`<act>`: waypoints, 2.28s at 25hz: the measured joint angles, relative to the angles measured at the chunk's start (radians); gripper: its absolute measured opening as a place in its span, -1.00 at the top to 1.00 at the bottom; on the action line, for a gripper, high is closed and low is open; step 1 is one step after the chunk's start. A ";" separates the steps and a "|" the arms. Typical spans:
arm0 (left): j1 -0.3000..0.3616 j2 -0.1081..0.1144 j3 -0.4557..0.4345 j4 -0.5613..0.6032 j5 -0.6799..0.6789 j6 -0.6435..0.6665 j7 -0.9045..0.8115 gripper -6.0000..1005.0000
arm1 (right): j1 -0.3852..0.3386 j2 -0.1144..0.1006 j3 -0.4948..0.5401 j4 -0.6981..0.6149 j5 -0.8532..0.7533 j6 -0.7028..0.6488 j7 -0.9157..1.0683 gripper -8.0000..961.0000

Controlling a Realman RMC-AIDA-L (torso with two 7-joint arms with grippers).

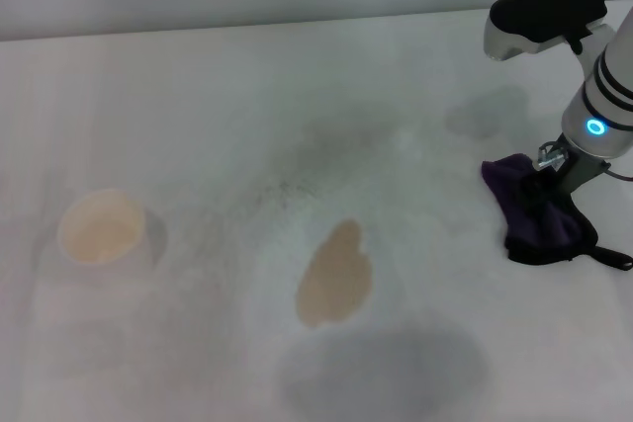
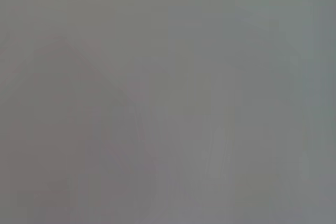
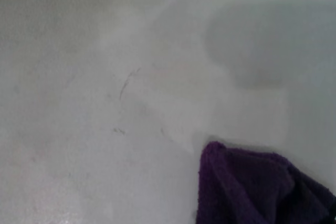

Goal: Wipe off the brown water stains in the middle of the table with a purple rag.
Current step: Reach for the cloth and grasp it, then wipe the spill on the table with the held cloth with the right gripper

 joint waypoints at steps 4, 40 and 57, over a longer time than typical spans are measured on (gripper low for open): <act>-0.002 0.000 0.000 0.000 0.000 -0.002 0.000 -0.78 | 0.001 0.000 0.000 -0.007 -0.001 -0.002 0.006 0.62; -0.053 -0.003 0.012 0.006 0.011 -0.004 0.026 -0.78 | 0.300 0.006 -0.725 -0.010 0.715 -0.183 -0.020 0.73; -0.050 -0.005 0.012 0.002 0.012 -0.003 0.026 -0.78 | 0.277 0.003 -0.575 0.019 0.542 -0.097 -0.064 0.73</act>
